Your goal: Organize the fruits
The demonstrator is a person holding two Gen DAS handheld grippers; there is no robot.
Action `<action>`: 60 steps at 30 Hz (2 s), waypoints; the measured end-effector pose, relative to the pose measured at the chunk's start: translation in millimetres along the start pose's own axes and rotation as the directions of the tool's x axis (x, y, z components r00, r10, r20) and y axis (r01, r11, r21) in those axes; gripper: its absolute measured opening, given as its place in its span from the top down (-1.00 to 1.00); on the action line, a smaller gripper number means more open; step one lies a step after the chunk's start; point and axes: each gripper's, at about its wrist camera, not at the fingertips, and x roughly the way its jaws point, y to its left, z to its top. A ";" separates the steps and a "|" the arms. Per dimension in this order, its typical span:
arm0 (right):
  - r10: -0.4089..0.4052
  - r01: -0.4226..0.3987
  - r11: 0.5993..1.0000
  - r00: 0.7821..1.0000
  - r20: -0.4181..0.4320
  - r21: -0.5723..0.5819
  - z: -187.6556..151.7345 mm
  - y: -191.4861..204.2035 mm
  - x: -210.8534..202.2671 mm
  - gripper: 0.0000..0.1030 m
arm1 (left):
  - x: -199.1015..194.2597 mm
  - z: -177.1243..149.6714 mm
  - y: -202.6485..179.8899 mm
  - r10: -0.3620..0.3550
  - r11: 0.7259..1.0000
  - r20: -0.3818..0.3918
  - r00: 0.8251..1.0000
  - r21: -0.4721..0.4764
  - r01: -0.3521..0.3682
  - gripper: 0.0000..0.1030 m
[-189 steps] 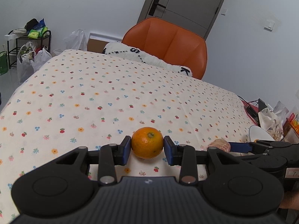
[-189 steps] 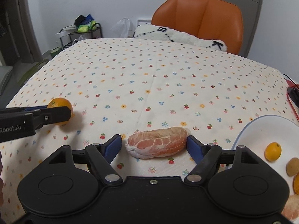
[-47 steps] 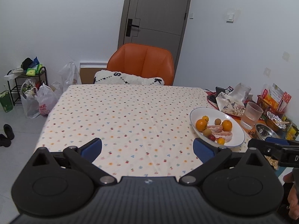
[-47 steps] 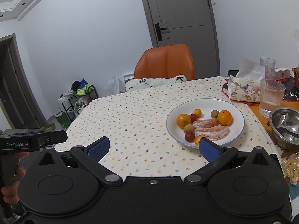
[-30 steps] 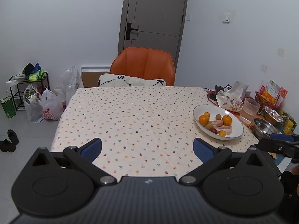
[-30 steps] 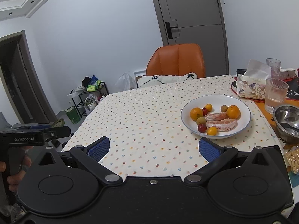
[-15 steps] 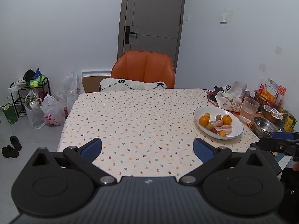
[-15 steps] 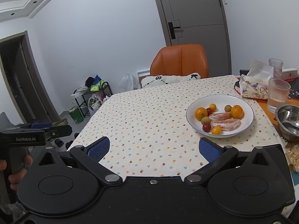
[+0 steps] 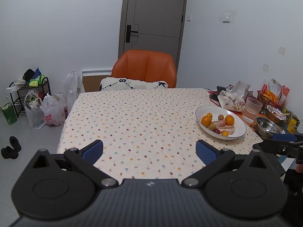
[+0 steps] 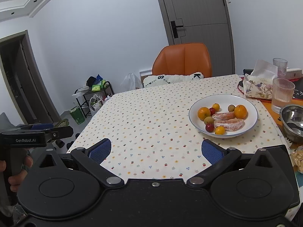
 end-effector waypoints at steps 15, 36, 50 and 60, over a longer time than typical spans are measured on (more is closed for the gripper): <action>-0.003 0.003 1.000 1.000 -0.002 -0.001 -0.3 0.5 0.2 -1.00 | 0.7 -1.1 1.4 0.002 1.000 -0.005 1.000 0.000 -0.002 -1.00; -0.004 0.004 1.000 1.000 -0.004 0.001 -0.9 0.4 0.2 -1.00 | 2.1 -2.8 2.8 0.003 1.000 -0.010 1.000 0.001 -0.003 -1.00; -0.005 0.005 1.000 1.000 -0.006 0.003 -2.0 0.2 0.0 -1.00 | 3.1 -6.2 2.7 0.002 1.000 -0.014 1.000 0.005 -0.002 -1.00; -0.005 0.005 1.000 1.000 -0.006 0.003 -2.3 0.4 0.2 -1.00 | 2.9 -7.6 2.6 0.001 1.000 -0.018 1.000 0.008 -0.001 -1.00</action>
